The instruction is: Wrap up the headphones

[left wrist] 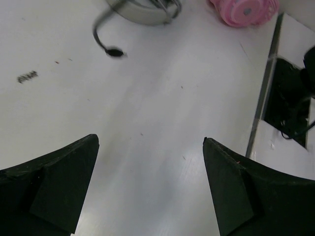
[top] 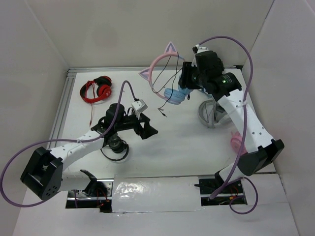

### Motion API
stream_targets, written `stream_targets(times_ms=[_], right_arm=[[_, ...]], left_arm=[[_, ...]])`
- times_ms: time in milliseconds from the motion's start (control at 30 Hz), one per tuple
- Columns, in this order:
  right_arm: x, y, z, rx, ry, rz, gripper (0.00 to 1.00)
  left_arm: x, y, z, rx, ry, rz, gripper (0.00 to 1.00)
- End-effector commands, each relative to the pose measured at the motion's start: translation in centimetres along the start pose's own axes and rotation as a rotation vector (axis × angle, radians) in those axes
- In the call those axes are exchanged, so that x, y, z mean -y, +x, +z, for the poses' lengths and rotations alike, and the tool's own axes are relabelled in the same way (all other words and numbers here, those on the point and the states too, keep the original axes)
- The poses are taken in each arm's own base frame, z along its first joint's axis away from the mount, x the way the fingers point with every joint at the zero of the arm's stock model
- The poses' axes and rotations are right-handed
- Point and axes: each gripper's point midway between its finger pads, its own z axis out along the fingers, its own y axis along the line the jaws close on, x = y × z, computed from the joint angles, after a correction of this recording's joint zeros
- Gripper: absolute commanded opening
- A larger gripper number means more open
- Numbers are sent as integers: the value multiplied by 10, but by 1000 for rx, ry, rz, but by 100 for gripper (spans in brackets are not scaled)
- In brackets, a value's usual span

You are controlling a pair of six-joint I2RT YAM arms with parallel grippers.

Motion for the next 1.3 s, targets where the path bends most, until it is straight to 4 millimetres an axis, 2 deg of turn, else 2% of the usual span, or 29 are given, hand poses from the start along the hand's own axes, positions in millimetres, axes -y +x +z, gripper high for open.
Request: stream_targets(times_ms=[0, 33, 67, 167, 233, 300, 400, 467, 533, 567, 633, 767, 800, 833, 867, 900, 933, 1000, 1033, 1067, 1100, 1167, 1267], right_arm=[[-25, -39, -39, 115, -87, 23, 0], [-27, -39, -40, 112, -94, 25, 0], [-33, -37, -42, 104, -121, 19, 0], [-43, -37, -48, 100, -161, 20, 0], [-46, -38, -50, 100, -168, 23, 0], [-51, -36, -50, 95, -178, 23, 0], [-58, -34, -51, 85, -206, 27, 0], [-61, -33, -50, 80, -216, 32, 0], [-65, -33, -50, 79, -229, 33, 0], [-68, -32, -51, 75, -243, 31, 0], [-69, -31, -52, 76, -249, 29, 0], [-68, -27, -52, 75, -244, 26, 0], [-70, -26, -53, 68, -261, 25, 0], [-71, -23, -55, 63, -274, 7, 0], [-76, -21, -58, 53, -307, -7, 0], [-76, -20, -62, 53, -320, -34, 0], [-77, -18, -63, 47, -330, -43, 0], [-75, -15, -65, 45, -348, -96, 0], [-73, -12, -65, 36, -347, -116, 0], [-70, -9, -63, 32, -344, -147, 0], [-68, -8, -62, 28, -342, -170, 0], [-65, -3, -62, 14, -345, -215, 0], [-61, -7, -59, 28, -331, -219, 0]], left_arm=[[33, -13, -3, 128, 183, 82, 99], [30, -2, -3, 131, 169, 61, 99], [27, -11, -2, 185, 154, 69, 99], [10, -10, 6, 211, 79, 40, 99], [12, -17, 9, 240, 96, 47, 99], [13, -14, 13, 250, 117, 34, 99], [17, -24, 15, 320, 154, 18, 99], [13, -31, 24, 318, 153, 0, 99], [7, -26, 35, 284, 153, -27, 99], [6, -31, 37, 288, 158, -28, 99], [6, -29, 41, 293, 170, -29, 99], [5, -39, 42, 349, 176, -13, 99], [5, -41, 43, 354, 180, 14, 94], [4, -43, 45, 352, 188, 31, 73], [3, -42, 46, 346, 188, 67, 61], [-2, -41, 47, 341, 182, 80, 25], [-7, -43, 47, 342, 161, 73, 2], [-23, -41, 41, 331, 124, 44, 0], [-23, -37, 36, 328, 127, 47, 0], [-29, -42, 27, 354, 112, 67, 0], [-30, -35, 22, 349, 110, 77, 0], [-32, -43, 9, 373, 97, 125, 0], [-38, -45, 4, 348, 74, 144, 0]])
